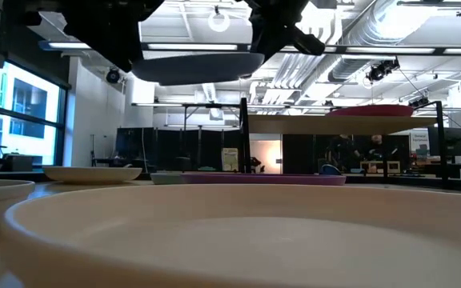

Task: Place and stack plates onto a shelf
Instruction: Stack the blue plate on top of the pink plate on the shelf

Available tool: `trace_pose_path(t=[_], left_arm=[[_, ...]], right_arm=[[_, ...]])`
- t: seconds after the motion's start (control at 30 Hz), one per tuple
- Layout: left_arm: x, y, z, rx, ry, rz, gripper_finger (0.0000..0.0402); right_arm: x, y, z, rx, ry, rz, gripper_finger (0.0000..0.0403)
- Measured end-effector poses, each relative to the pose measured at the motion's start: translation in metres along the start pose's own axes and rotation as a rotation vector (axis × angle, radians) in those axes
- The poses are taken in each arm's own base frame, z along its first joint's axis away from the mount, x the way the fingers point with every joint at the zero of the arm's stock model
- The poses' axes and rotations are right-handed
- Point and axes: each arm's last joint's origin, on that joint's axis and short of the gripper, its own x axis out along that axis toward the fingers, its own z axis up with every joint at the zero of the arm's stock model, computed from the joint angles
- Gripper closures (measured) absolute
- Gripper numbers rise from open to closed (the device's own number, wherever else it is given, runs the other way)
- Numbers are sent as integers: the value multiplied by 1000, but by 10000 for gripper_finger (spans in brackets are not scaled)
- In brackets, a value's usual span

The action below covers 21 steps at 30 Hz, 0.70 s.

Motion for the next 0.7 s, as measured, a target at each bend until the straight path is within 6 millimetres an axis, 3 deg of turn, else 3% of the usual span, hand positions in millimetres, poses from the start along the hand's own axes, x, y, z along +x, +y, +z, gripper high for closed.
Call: trace_pose_path(t=[0.37,0.7], left_arm=[[-12,4,-5,-118,-23,5,275],[-41,21,-1,-185,-110,66,275]], right_arm=[[-6,-12,9,6,5,-44,403],[-42,-29,17,18,-20,-46,402]])
